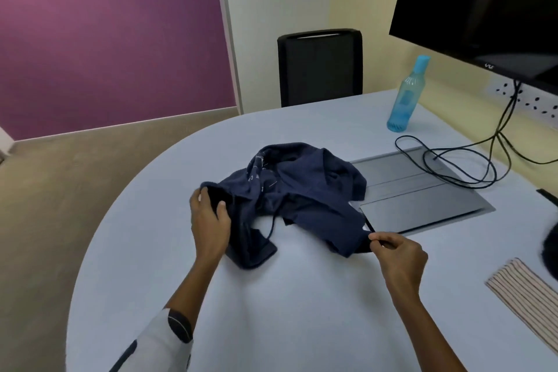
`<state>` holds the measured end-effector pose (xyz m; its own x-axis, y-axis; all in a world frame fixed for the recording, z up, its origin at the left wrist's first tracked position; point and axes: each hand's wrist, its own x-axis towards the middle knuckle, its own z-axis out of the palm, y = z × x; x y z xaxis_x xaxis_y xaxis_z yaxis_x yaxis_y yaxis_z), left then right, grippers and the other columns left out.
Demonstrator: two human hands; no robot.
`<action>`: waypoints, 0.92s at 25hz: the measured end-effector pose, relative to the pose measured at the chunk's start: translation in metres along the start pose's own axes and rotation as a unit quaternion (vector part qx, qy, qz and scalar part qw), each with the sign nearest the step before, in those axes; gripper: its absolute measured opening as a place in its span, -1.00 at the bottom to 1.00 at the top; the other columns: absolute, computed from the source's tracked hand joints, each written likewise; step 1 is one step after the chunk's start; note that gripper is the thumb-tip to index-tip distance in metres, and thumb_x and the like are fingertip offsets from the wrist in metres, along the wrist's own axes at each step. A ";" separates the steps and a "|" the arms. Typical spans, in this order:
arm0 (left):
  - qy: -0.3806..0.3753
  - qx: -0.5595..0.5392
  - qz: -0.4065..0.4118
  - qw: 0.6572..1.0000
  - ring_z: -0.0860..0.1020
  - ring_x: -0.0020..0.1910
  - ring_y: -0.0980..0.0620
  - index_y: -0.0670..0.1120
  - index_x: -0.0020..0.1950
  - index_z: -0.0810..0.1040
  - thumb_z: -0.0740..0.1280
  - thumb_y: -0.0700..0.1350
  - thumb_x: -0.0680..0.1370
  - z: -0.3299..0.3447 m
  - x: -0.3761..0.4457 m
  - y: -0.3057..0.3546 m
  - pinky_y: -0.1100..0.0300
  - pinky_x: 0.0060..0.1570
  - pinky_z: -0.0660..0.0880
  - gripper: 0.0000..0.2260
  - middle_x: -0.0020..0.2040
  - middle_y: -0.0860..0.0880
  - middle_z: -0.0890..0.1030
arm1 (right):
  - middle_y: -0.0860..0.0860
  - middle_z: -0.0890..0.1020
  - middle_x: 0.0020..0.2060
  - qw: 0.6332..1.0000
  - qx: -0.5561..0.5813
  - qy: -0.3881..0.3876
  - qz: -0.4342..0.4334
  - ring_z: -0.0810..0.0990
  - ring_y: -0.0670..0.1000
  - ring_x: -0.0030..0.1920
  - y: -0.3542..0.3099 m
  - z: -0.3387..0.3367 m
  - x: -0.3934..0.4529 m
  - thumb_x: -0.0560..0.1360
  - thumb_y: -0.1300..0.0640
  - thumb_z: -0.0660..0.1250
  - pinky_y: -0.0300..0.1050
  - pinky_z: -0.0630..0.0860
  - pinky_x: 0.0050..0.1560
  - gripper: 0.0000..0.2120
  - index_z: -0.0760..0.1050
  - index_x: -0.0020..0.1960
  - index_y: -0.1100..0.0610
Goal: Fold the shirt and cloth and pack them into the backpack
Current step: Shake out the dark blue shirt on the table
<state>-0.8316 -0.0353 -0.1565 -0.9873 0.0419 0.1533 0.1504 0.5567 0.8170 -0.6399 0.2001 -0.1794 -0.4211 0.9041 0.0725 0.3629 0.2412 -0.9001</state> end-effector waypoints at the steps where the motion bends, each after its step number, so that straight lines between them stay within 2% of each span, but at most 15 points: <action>1: 0.009 -0.009 -0.013 1.000 0.29 0.42 -0.16 -0.27 0.46 0.26 0.18 -0.22 0.61 -0.005 -0.006 0.006 0.03 0.40 0.23 -0.58 0.49 -0.17 0.22 | 0.03 0.65 -0.32 1.000 -0.013 0.001 0.000 0.60 -0.02 -0.29 0.011 -0.018 -0.004 0.36 0.40 0.44 -0.29 0.45 -0.22 -0.86 0.67 -0.21 0.19; 4: 0.033 -0.007 -0.028 0.999 0.25 0.44 -0.15 -0.26 0.47 0.23 0.15 -0.23 0.62 -0.016 -0.029 0.025 0.05 0.43 0.19 -0.58 0.50 -0.16 0.19 | 0.00 0.63 -0.36 0.997 -0.065 -0.034 0.010 0.59 -0.02 -0.31 0.045 -0.067 -0.008 0.37 0.39 0.43 -0.19 0.50 -0.21 -0.85 0.66 -0.26 0.17; 7: 0.037 -0.003 -0.008 0.999 0.26 0.44 -0.12 -0.23 0.48 0.23 0.14 -0.24 0.61 -0.020 -0.056 0.044 0.05 0.44 0.18 -0.58 0.50 -0.13 0.21 | -0.03 0.65 -0.38 0.979 -0.144 -0.144 -0.028 0.61 0.00 -0.31 0.072 -0.088 -0.019 0.37 0.39 0.41 -0.15 0.54 -0.24 -0.82 0.66 -0.31 0.16; 10: 0.033 -0.005 0.013 0.999 0.31 0.41 -0.10 -0.22 0.45 0.28 0.15 -0.24 0.59 -0.018 -0.088 0.059 0.04 0.42 0.22 -0.59 0.47 -0.12 0.27 | 0.01 0.68 -0.36 0.955 -0.174 -0.226 -0.078 0.57 -0.04 -0.34 0.087 -0.092 -0.033 0.36 0.41 0.38 -0.27 0.48 -0.28 -0.82 0.68 -0.30 0.19; 15: 0.025 -0.068 0.024 0.997 0.38 0.34 -0.01 -0.14 0.39 0.37 0.19 -0.24 0.59 -0.020 -0.132 0.079 0.13 0.36 0.30 -0.65 0.40 -0.05 0.37 | 0.00 0.71 -0.25 0.928 -0.190 -0.302 -0.106 0.51 -0.17 -0.32 0.081 -0.088 -0.047 0.39 0.39 0.35 -0.51 0.37 -0.28 -0.80 0.69 -0.24 0.17; 16: 0.022 -0.092 0.022 0.995 0.41 0.30 0.02 -0.11 0.37 0.40 0.19 -0.24 0.59 -0.021 -0.138 0.083 0.15 0.33 0.33 -0.67 0.37 -0.03 0.40 | -0.01 0.71 -0.23 0.912 -0.212 -0.334 -0.106 0.52 -0.16 -0.29 0.077 -0.084 -0.048 0.41 0.37 0.35 -0.49 0.40 -0.25 -0.80 0.70 -0.23 0.15; 18: -0.004 -0.162 0.006 0.987 0.45 0.23 0.09 -0.08 0.33 0.45 0.21 -0.23 0.60 -0.025 -0.151 0.088 0.23 0.24 0.39 -0.70 0.31 0.03 0.45 | -0.03 0.70 -0.19 0.877 -0.258 -0.389 -0.116 0.58 -0.08 -0.18 0.059 -0.075 -0.051 0.43 0.31 0.31 -0.28 0.54 -0.10 -0.77 0.68 -0.21 0.06; 20: -0.050 -0.242 -0.030 0.968 0.50 0.17 0.13 -0.08 0.29 0.50 0.25 -0.21 0.59 -0.030 -0.162 0.090 0.29 0.15 0.44 -0.72 0.24 0.05 0.53 | 0.00 0.70 -0.17 0.892 -0.204 -0.381 -0.134 0.63 0.02 -0.08 0.028 -0.061 -0.055 0.44 0.30 0.28 -0.07 0.57 0.03 -0.75 0.62 -0.13 -0.02; 22: -0.083 -0.304 -0.066 0.947 0.56 0.06 0.17 -0.09 0.24 0.55 0.32 -0.21 0.56 -0.038 -0.173 0.085 0.35 0.02 0.49 -0.75 0.14 0.02 0.60 | 0.05 0.67 -0.01 0.914 -0.125 -0.334 -0.195 0.62 0.07 0.05 -0.010 -0.042 -0.057 0.47 0.32 0.28 0.02 0.53 0.13 -0.68 0.55 0.14 0.03; 23: -0.096 -0.323 -0.075 0.939 0.58 -0.02 0.20 -0.10 0.20 0.58 0.35 -0.21 0.54 -0.042 -0.179 0.081 0.39 -0.07 0.49 -0.76 0.09 0.01 0.63 | 0.07 0.61 0.14 0.903 -0.131 -0.319 -0.258 0.59 0.11 0.13 -0.032 -0.033 -0.058 0.48 0.34 0.26 0.05 0.51 0.14 -0.56 0.46 0.30 0.02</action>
<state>-0.6402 -0.0321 -0.0942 -0.9814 0.1871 -0.0438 -0.0536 -0.0478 0.9974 -0.5993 0.1517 -0.1405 -0.9526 0.2809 0.1165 0.1300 0.7226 -0.6789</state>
